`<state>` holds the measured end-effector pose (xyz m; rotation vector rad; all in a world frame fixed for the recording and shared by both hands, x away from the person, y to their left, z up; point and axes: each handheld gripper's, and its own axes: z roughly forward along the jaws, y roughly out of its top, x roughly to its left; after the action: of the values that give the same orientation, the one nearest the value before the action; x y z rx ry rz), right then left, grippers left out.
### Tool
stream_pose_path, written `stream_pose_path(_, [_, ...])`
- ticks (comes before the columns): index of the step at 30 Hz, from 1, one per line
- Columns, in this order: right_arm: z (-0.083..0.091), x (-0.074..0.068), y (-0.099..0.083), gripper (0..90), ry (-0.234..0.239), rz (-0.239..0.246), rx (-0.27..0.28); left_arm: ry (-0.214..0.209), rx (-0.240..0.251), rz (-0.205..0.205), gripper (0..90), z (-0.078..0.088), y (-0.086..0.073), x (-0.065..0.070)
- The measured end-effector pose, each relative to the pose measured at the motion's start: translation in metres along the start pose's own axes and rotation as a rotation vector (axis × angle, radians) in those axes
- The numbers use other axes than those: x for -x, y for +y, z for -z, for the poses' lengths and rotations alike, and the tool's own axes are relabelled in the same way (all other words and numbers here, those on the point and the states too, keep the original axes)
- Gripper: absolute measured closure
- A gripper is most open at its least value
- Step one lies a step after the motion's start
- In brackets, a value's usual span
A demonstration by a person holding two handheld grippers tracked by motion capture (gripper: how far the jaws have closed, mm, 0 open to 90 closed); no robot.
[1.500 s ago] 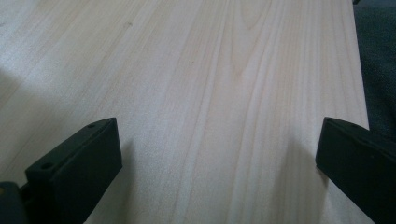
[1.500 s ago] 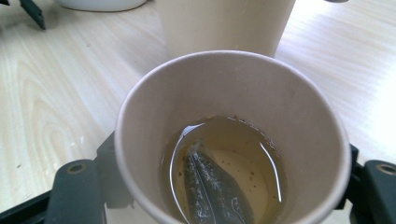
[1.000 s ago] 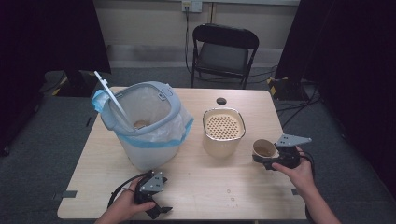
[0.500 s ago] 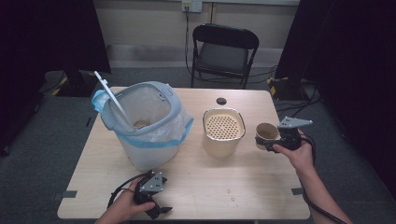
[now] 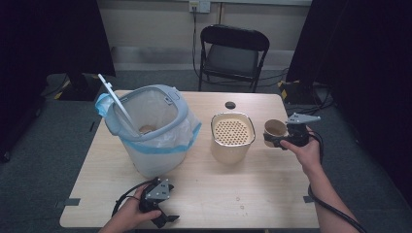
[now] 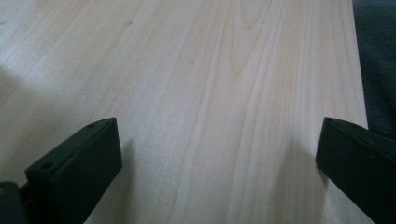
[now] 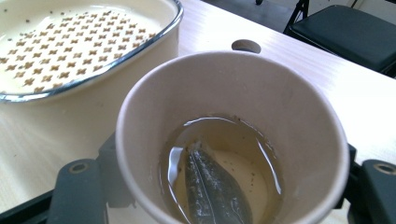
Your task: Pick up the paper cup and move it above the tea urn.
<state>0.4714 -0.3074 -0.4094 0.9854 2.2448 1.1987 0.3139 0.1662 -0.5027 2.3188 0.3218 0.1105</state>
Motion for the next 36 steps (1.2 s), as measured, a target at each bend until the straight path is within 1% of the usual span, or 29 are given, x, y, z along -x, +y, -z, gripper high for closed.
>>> stream_pose_path(1, [-0.002,0.001,0.002,26.8,0.001,-0.002,0.003,-0.001,-0.01,-0.002,0.0,0.001,0.0,0.0])
stream_pose_path(2, [-0.003,0.002,0.003,26.8,0.0,-0.004,0.005,-0.002,0.001,0.0,0.0,0.0,0.0,0.0])
stream_pose_path(3, [-0.004,0.003,0.005,26.8,0.001,-0.001,0.005,0.0,-0.006,-0.001,0.0,0.0,0.0,0.0])
stream_pose_path(8, [-0.009,0.007,0.017,26.8,-0.001,0.001,0.021,-0.002,0.002,0.001,0.0,0.0,0.0,0.0])
stream_pose_path(9, [-0.011,0.008,0.021,26.8,-0.003,0.011,0.018,-0.002,-0.001,0.001,0.0,0.0,0.0,0.0])
stream_pose_path(10, [-0.011,0.008,0.021,26.8,-0.003,0.011,0.018,-0.002,-0.001,0.001,0.0,0.0,0.0,0.0])
stream_pose_path(13, [-0.015,0.011,0.029,26.8,-0.008,0.024,0.015,-0.003,0.002,0.001,0.0,0.0,0.0,0.0])
stream_pose_path(19, [-0.022,0.015,0.037,26.8,-0.007,0.032,0.023,-0.003,-0.001,0.0,0.0,0.0,0.0,0.0])
stream_pose_path(23, [-0.028,0.017,0.042,26.8,-0.009,0.05,0.021,-0.001,0.003,0.0,0.0,0.0,0.0,0.0])
stream_pose_path(25, [-0.032,0.019,0.046,26.9,-0.007,0.065,0.029,-0.001,0.003,0.0,0.0,0.0,0.0,0.0])
stream_pose_path(26, [-0.032,0.019,0.046,26.9,-0.007,0.065,0.029,-0.001,0.003,0.0,0.0,0.0,0.0,0.0])
stream_pose_path(29, [-0.037,0.02,0.053,26.9,-0.001,0.091,0.043,-0.001,0.003,0.0,0.0,0.0,0.0,0.0])
stream_pose_path(33, [-0.04,0.021,0.059,26.9,0.007,0.109,0.041,0.0,0.001,0.0,0.0,0.0,0.0,0.0])
stream_pose_path(34, [-0.042,0.021,0.062,26.9,0.01,0.112,0.051,0.002,0.002,-0.006,0.0,0.0,0.0,0.0])
stream_pose_path(36, [-0.043,0.021,0.064,26.9,0.013,0.111,0.052,0.001,-0.001,-0.007,0.0,0.0,0.0,0.0])
